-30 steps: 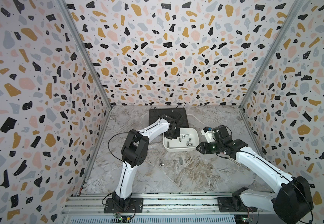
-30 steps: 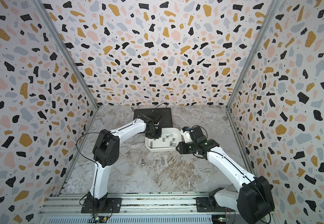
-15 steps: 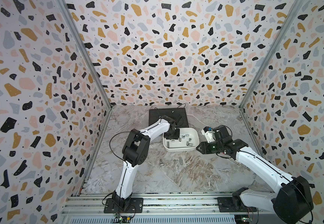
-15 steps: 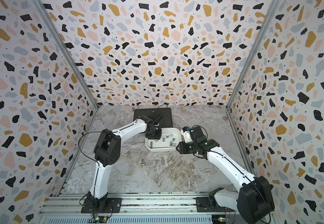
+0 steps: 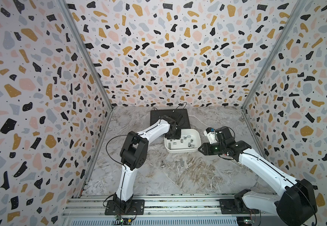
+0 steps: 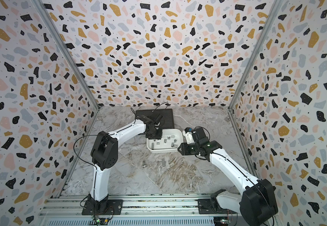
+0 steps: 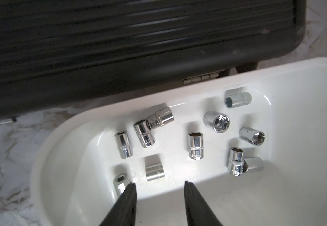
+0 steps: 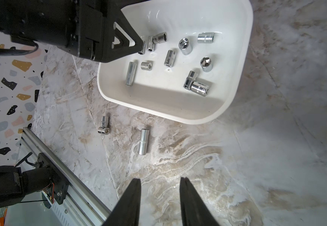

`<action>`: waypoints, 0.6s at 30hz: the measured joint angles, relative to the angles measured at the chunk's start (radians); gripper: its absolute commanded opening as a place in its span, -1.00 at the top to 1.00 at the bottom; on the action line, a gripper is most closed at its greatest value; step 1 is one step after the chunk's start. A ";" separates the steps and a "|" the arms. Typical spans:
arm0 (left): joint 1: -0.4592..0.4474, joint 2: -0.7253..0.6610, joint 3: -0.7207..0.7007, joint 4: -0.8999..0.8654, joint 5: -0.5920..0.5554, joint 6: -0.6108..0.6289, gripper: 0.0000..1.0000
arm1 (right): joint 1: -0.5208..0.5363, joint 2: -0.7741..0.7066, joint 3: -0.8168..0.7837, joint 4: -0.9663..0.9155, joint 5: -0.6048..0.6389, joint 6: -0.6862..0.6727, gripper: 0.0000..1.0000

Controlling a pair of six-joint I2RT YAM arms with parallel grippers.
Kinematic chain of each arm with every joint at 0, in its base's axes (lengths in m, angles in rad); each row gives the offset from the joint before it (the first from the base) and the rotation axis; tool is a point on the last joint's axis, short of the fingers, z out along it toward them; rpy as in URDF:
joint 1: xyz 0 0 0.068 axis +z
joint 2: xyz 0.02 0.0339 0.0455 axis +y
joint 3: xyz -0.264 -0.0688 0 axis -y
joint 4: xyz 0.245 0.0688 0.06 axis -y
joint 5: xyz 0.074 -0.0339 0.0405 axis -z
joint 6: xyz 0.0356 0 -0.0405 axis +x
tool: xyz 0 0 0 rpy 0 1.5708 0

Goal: Put the socket on the desktop into the storage box
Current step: Place the socket head in the storage box, then pick up the socket head at the center of the board.

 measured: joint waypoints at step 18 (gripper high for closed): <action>0.000 -0.247 -0.182 0.042 0.012 0.005 0.11 | 0.000 -0.032 -0.001 -0.002 0.005 0.007 0.22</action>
